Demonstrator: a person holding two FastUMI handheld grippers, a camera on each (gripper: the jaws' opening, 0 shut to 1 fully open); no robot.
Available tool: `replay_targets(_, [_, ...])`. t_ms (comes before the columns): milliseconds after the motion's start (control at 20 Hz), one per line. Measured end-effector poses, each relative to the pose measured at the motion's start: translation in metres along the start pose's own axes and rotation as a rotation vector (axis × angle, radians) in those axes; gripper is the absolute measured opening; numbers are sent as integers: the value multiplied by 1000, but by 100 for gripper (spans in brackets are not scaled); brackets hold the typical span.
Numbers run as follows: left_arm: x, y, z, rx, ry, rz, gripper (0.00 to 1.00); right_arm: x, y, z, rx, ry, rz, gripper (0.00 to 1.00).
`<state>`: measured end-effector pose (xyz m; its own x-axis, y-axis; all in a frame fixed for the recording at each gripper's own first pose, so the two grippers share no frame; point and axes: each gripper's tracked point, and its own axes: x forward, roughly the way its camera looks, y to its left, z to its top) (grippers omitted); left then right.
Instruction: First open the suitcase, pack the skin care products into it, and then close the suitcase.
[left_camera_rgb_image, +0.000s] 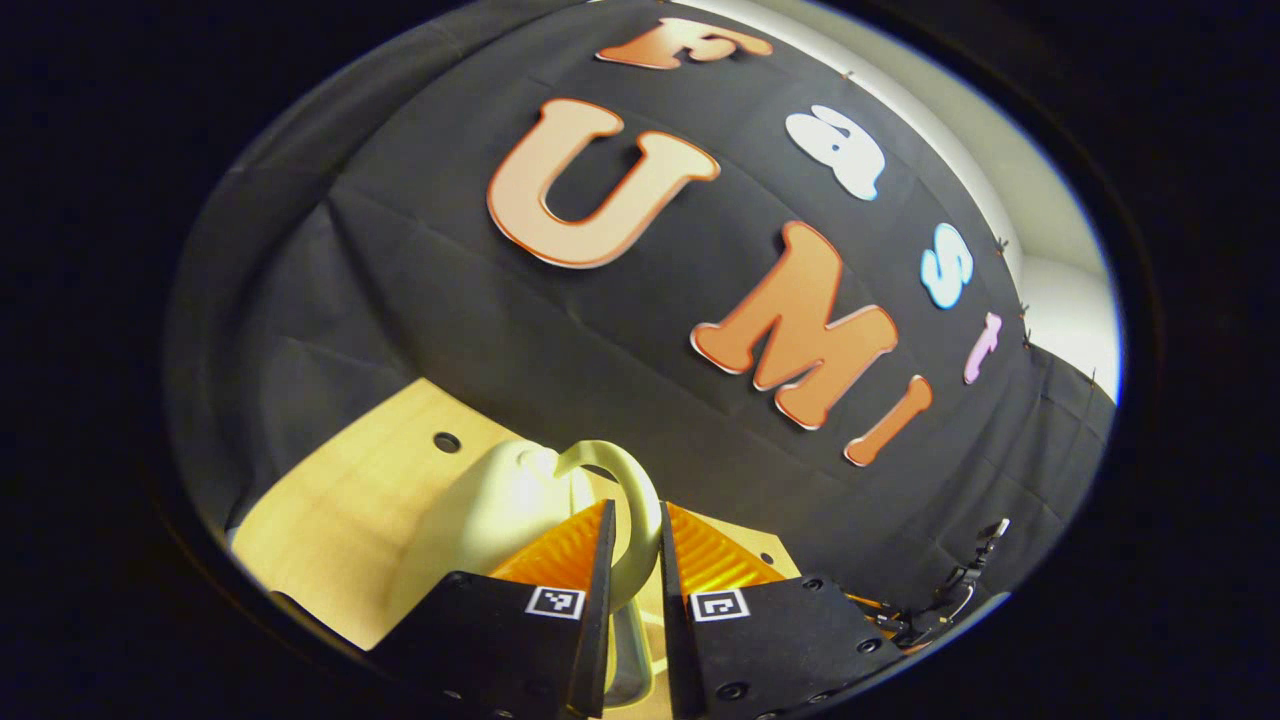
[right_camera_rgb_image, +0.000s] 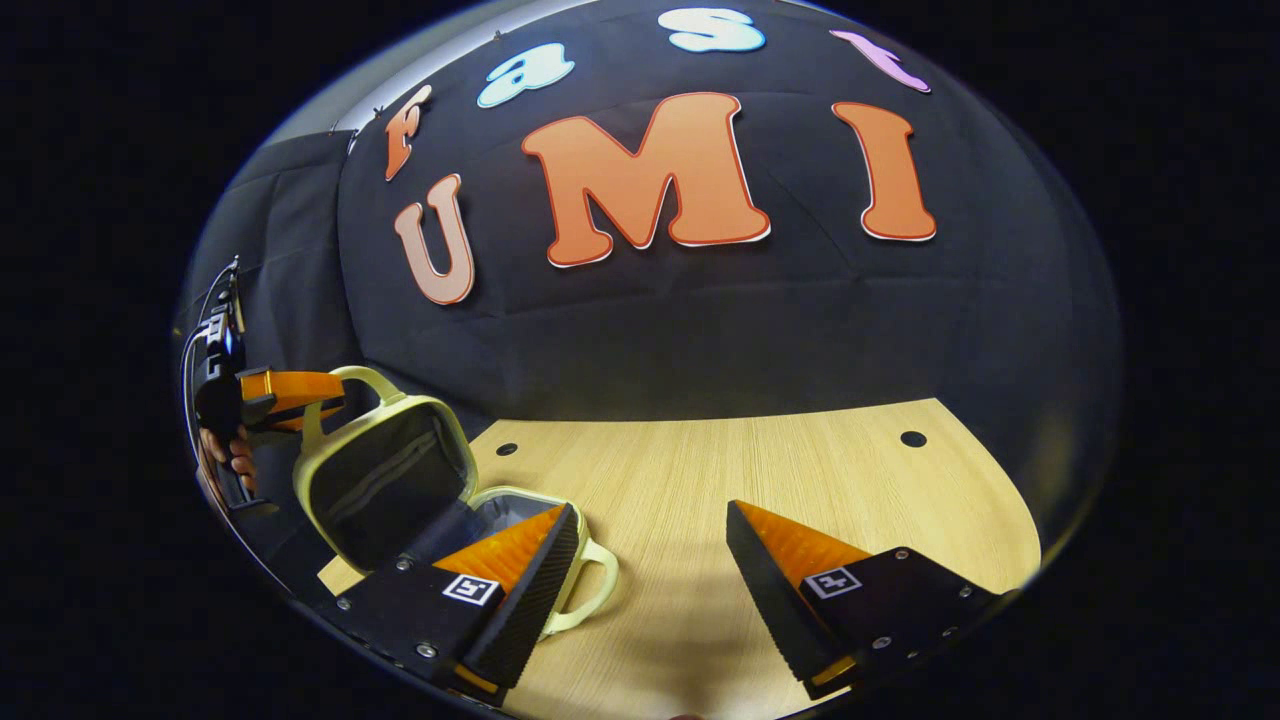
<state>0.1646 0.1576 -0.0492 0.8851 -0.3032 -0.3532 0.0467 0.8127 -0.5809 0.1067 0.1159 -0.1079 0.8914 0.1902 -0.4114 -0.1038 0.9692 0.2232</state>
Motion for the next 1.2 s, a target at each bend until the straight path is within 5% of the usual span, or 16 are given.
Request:
replay_targets(350, [53,-73,-112,54,174,-59,24,-6,-44,-6,-11,3,21,95])
replay_targets(600, [67,-86,-169,45,239,-26,24,-7,-83,-14,-27,11,16,95])
replay_targets(650, [87,-82,-176,43,247,2,0,-7,-89,-15,-29,13,16,95])
replay_targets(800, [93,-69,-207,19,289,77,5,-4,-103,-19,-42,21,23,95])
replay_targets(1050, [101,-71,-240,130,316,133,4,-7,-122,-22,-87,13,33,95])
replay_targets(1100, [103,-74,-245,160,319,141,19,-8,-123,-22,-94,8,35,95])
replay_targets(1200, [99,-87,-251,218,321,144,26,-10,-124,-20,-107,-3,43,95])
